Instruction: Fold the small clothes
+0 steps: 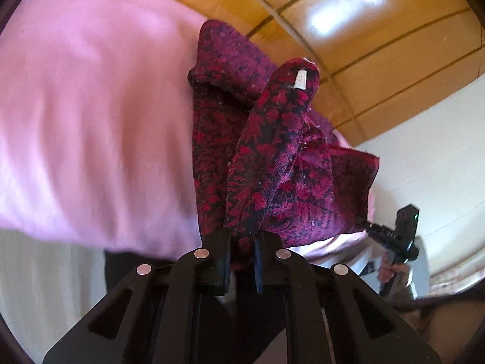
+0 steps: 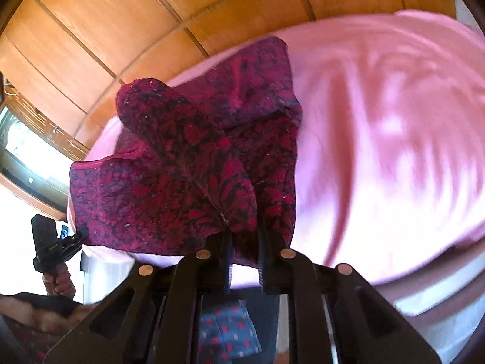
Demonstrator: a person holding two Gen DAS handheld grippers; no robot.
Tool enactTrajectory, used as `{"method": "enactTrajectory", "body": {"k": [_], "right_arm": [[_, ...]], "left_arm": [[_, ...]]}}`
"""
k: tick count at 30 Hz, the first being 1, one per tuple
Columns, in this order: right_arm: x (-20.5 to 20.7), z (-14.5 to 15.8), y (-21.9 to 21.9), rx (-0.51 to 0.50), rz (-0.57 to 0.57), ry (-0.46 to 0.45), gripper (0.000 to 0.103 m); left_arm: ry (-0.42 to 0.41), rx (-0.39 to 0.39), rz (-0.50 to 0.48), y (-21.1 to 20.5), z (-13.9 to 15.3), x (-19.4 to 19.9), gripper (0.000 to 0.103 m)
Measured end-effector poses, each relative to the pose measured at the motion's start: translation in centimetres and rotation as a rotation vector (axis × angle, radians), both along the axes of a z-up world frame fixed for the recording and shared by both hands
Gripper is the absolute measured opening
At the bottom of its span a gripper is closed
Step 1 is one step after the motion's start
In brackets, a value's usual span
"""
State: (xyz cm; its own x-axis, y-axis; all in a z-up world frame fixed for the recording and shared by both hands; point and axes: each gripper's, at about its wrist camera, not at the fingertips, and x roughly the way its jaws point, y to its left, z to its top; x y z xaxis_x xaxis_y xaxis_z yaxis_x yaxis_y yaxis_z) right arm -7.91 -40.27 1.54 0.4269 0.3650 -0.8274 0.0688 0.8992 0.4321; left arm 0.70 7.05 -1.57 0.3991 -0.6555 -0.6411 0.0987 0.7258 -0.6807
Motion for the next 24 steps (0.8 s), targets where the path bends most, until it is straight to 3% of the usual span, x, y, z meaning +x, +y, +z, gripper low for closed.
{"method": "enactTrajectory", "body": {"k": [3, 5, 7, 8, 10, 12, 17, 20, 21, 22, 23, 24], "right_arm": [[0.5, -1.4, 0.7, -0.047, 0.001, 0.039, 0.013], [1.2, -1.0, 1.4, -0.095, 0.014, 0.025, 0.023], [1.8, 0.3, 2.0, -0.144, 0.025, -0.034, 0.045], [2.2, 1.0, 2.3, -0.155, 0.034, -0.066, 0.047], [3.1, 2.2, 3.1, -0.187, 0.049, -0.123, 0.058], [4.2, 3.4, 4.4, -0.226, 0.075, -0.18, 0.06], [6.2, 3.7, 7.0, -0.319, 0.163, -0.242, 0.06], [7.3, 2.7, 8.0, -0.396, 0.218, -0.243, 0.052], [7.6, 2.2, 8.3, -0.435, 0.236, -0.234, 0.04], [7.7, 1.9, 8.3, -0.454, 0.25, -0.219, 0.028], [7.5, 1.7, 8.2, -0.457, 0.255, -0.21, 0.024], [7.3, 1.9, 7.9, -0.455, 0.257, -0.209, 0.022]], "left_arm": [[-0.011, 0.053, 0.014, -0.4, 0.1, 1.1, 0.017], [-0.04, 0.078, 0.01, -0.1, 1.2, 1.7, 0.022], [-0.092, 0.116, 0.024, 0.4, 2.4, 1.6, 0.034], [-0.115, 0.136, 0.029, 0.5, 2.9, 2.0, 0.04], [-0.152, 0.145, 0.023, 0.8, 3.9, 2.6, 0.042], [-0.185, 0.153, 0.012, 0.5, 4.6, 3.7, 0.042], [-0.214, 0.202, -0.039, -1.6, 4.9, 5.7, 0.042], [-0.231, 0.22, -0.075, -2.4, 4.5, 5.8, 0.042], [-0.227, 0.219, -0.08, -3.0, 4.3, 6.2, 0.041], [-0.225, 0.219, -0.089, -3.2, 4.2, 6.4, 0.027], [-0.231, 0.225, -0.094, -3.4, 4.4, 6.4, 0.018], [-0.249, 0.234, -0.091, -3.4, 4.7, 6.1, 0.018]]}}
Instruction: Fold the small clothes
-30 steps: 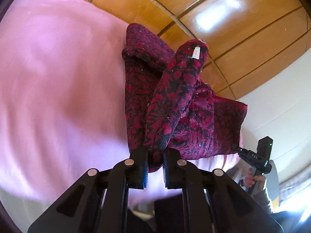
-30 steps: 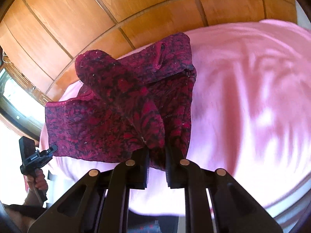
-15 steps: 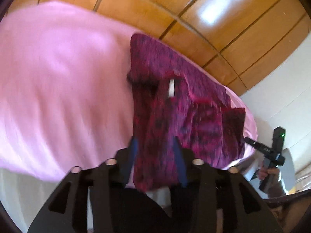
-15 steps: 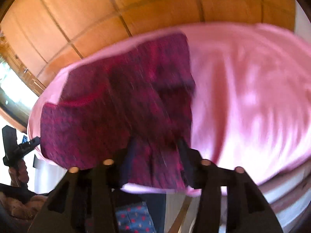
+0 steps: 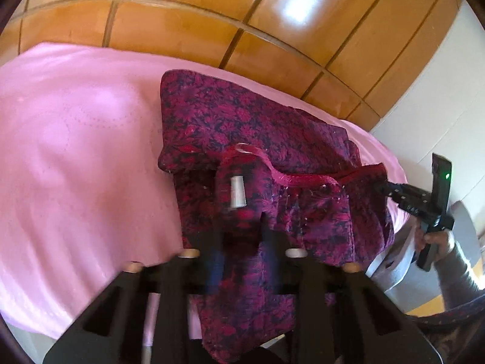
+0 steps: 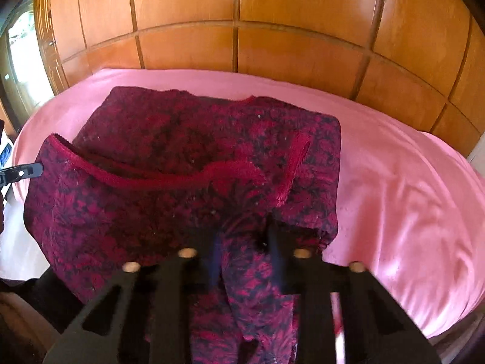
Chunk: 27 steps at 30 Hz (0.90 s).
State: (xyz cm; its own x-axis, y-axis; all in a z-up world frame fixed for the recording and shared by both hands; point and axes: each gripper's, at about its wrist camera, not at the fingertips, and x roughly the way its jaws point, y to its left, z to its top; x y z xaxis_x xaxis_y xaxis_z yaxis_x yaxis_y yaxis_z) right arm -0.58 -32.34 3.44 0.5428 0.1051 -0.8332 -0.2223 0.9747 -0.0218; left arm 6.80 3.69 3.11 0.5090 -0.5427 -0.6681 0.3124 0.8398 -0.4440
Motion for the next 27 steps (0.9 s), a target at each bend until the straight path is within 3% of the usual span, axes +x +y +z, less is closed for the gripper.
{"method": "enactTrajectory", "body": {"k": [7, 11, 20, 22, 27], "right_arm": [[-2.1, 5.1, -1.5, 0.112, 0.003, -0.053, 0.019], [-0.1, 7.1, -2.7, 0.203, -0.051, -0.102, 0.019], [10.3, 4.6, -3.4, 0.188, -0.198, -0.127, 0.018], [12.4, 3.9, -3.5, 0.178, -0.23, -0.129, 0.018], [16.4, 2.1, -3.0, 0.141, -0.29, -0.125, 0.018]], "left_arm": [[-0.083, -0.052, 0.051, 1.8, 3.2, -1.2, 0.013], [-0.122, -0.081, 0.092, 1.7, 4.8, 0.6, 0.013], [-0.131, 0.027, 0.197, -0.6, 5.7, 9.9, 0.013], [-0.132, 0.08, 0.21, -1.3, 5.5, 12.3, 0.013], [-0.079, 0.128, 0.245, -2.2, 3.9, 17.8, 0.013]]}}
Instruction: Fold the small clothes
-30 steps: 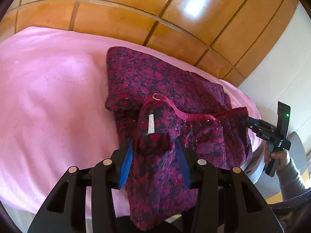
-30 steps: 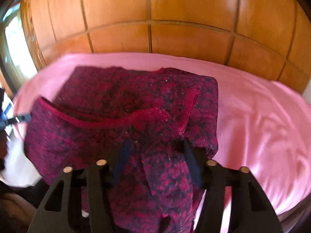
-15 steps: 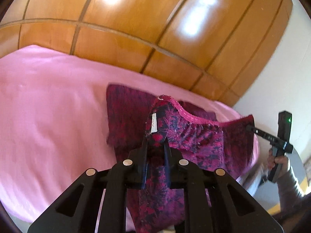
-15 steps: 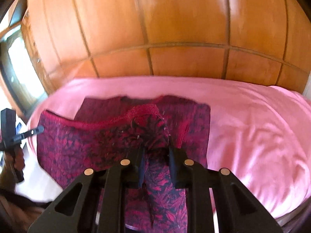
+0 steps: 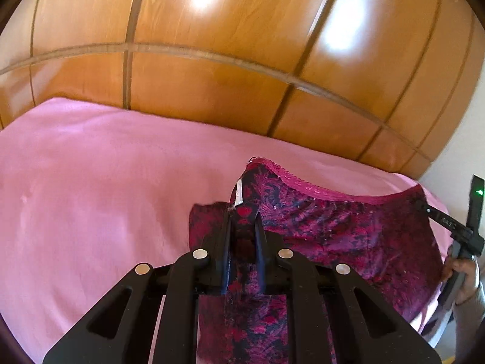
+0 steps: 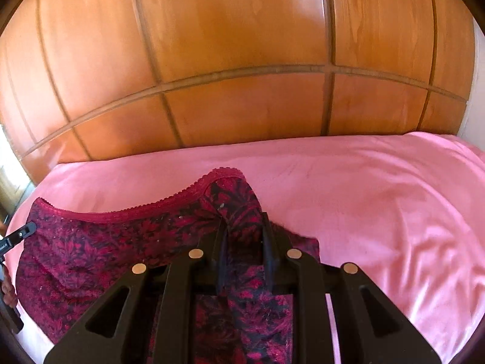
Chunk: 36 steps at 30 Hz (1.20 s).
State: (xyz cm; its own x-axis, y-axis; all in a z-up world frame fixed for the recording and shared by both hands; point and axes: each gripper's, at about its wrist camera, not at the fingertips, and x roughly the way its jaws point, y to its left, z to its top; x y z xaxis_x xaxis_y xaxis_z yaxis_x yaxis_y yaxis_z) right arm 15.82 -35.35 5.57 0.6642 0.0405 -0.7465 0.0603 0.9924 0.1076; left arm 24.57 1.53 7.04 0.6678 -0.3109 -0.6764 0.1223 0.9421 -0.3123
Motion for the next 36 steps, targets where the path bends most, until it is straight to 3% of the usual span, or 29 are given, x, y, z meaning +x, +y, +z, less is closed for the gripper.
{"method": "enactTrajectory", "body": {"k": [8, 10, 14, 15, 16, 18, 19, 22, 27, 33, 36], "right_arm": [[3.6, -5.2, -0.9, -0.059, -0.072, 0.107, 0.018], [4.1, -7.1, -1.9, -0.024, -0.099, 0.159, 0.018], [4.2, -7.4, -2.0, -0.025, -0.104, 0.172, 0.021], [4.0, -7.2, -1.9, -0.024, -0.104, 0.171, 0.027], [4.2, -6.9, -2.2, -0.02, -0.105, 0.169, 0.04], [3.6, -5.7, -2.8, -0.013, -0.114, 0.135, 0.054], [2.9, -4.9, -2.8, -0.013, -0.115, 0.109, 0.055], [0.5, -2.7, -2.0, -0.014, -0.085, 0.044, 0.055], [-5.5, 0.0, 1.7, 0.052, 0.121, -0.002, 0.055], [-11.0, -2.0, 5.6, 0.09, 0.231, 0.053, 0.055], [-13.3, -3.1, 5.7, 0.15, 0.229, 0.085, 0.056]], "left_arm": [[0.126, 0.043, 0.047, -0.9, -4.5, 4.8, 0.013], [0.149, 0.049, 0.052, -1.0, -5.6, 5.5, 0.012], [0.149, 0.092, 0.045, -1.6, -5.5, 5.5, 0.015], [0.141, 0.074, 0.048, -1.5, -5.0, 5.1, 0.017], [0.133, 0.052, 0.057, -1.1, -4.6, 4.5, 0.022], [0.12, 0.028, 0.097, -0.5, -3.9, 3.3, 0.034], [0.109, 0.021, 0.121, -0.2, -3.6, 2.5, 0.04], [0.081, -0.02, 0.136, 1.0, -3.1, -0.7, 0.04], [0.085, -0.171, 0.115, 3.1, -4.3, -7.0, 0.04], [0.124, -0.272, -0.006, 3.3, -6.4, -14.0, 0.04], [0.142, -0.265, -0.049, 2.3, -7.5, -16.2, 0.04]]}}
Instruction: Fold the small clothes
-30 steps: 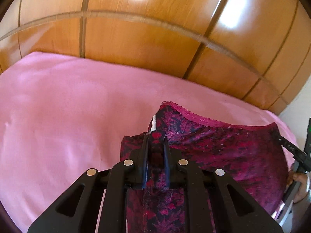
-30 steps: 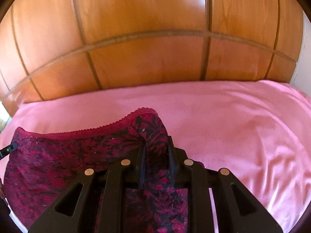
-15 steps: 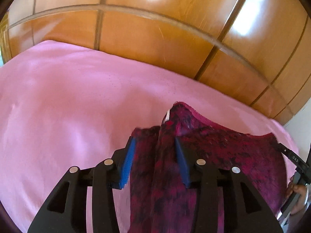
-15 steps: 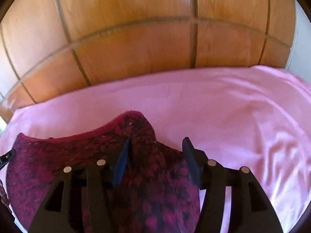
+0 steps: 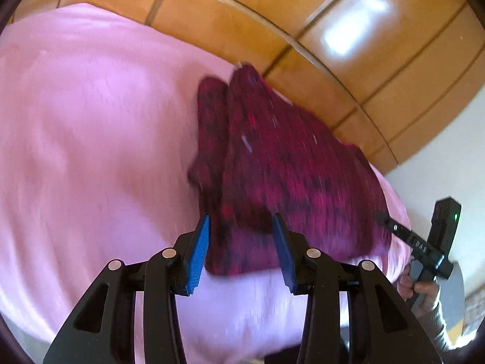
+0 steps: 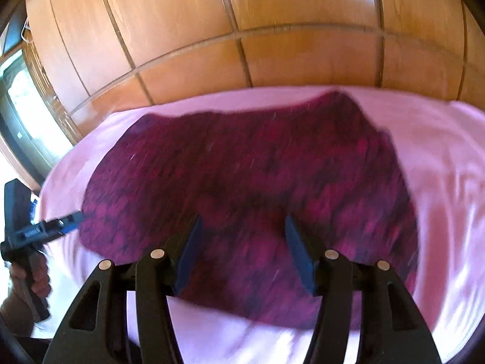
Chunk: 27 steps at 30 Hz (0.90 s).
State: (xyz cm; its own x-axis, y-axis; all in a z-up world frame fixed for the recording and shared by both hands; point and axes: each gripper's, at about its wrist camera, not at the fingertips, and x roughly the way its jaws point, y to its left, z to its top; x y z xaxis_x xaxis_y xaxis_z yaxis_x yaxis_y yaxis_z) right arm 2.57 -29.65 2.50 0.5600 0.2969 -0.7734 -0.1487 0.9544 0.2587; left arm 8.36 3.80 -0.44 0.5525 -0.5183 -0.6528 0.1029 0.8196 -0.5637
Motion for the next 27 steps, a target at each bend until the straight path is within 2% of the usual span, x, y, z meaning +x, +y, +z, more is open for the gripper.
{"method": "enactTrajectory", "body": {"k": [2, 4, 5, 6, 7, 10, 13, 16, 18, 19, 20, 22, 24, 27], "right_arm": [[-2.0, -0.4, 0.0, 0.071, 0.012, 0.032, 0.057], [-3.5, -0.6, 0.0, 0.129, 0.039, 0.056, 0.057], [-3.9, -0.6, 0.1, 0.126, 0.04, 0.053, 0.057], [-4.3, -0.5, 0.2, 0.114, 0.038, 0.045, 0.057], [-4.4, -0.5, 0.3, 0.112, 0.036, 0.042, 0.057], [-3.9, -0.9, 0.6, 0.102, 0.024, 0.036, 0.055], [-2.8, -3.6, 1.4, -0.039, 0.017, 0.108, 0.054], [-3.4, -4.1, 1.3, -0.055, 0.034, 0.092, 0.054], [-4.2, -3.4, 0.4, -0.008, 0.017, 0.097, 0.054], [-4.7, -2.9, -0.4, 0.023, 0.006, 0.095, 0.056], [-5.4, -2.3, -1.5, 0.05, -0.016, 0.085, 0.058], [-6.7, -1.5, -3.7, 0.067, -0.087, 0.061, 0.061], [-8.4, -1.0, -7.2, 0.099, -0.2, 0.05, 0.061], [-9.9, -1.5, -10.9, 0.114, -0.305, 0.057, 0.063]], "left_arm": [[0.015, 0.006, 0.011, -0.4, -0.9, -0.6, 0.055], [0.037, -0.018, 0.039, -0.2, -1.7, -0.5, 0.058], [0.048, -0.039, 0.046, 0.0, -2.1, -0.2, 0.058], [0.058, -0.043, 0.056, -0.1, -2.5, 0.0, 0.056], [0.062, -0.029, 0.054, -0.1, -2.6, 0.0, 0.046], [0.035, 0.093, 0.016, -1.5, -2.3, 0.2, 0.033], [0.026, 0.148, 0.001, -1.8, -2.3, -0.2, 0.028], [0.011, 0.188, 0.005, -1.7, -2.2, -0.6, 0.027], [0.005, 0.174, -0.007, -1.6, -2.0, -0.8, 0.027], [-0.001, 0.158, -0.008, -1.4, -1.9, -0.9, 0.031], [-0.003, 0.138, -0.007, -1.1, -1.8, -1.1, 0.046], [0.003, 0.064, 0.015, -0.4, -2.0, -1.3, 0.063], [0.016, 0.004, 0.03, 0.3, -2.4, -1.3, 0.064], [0.028, -0.029, 0.043, 0.4, -3.0, -1.0, 0.064]]}}
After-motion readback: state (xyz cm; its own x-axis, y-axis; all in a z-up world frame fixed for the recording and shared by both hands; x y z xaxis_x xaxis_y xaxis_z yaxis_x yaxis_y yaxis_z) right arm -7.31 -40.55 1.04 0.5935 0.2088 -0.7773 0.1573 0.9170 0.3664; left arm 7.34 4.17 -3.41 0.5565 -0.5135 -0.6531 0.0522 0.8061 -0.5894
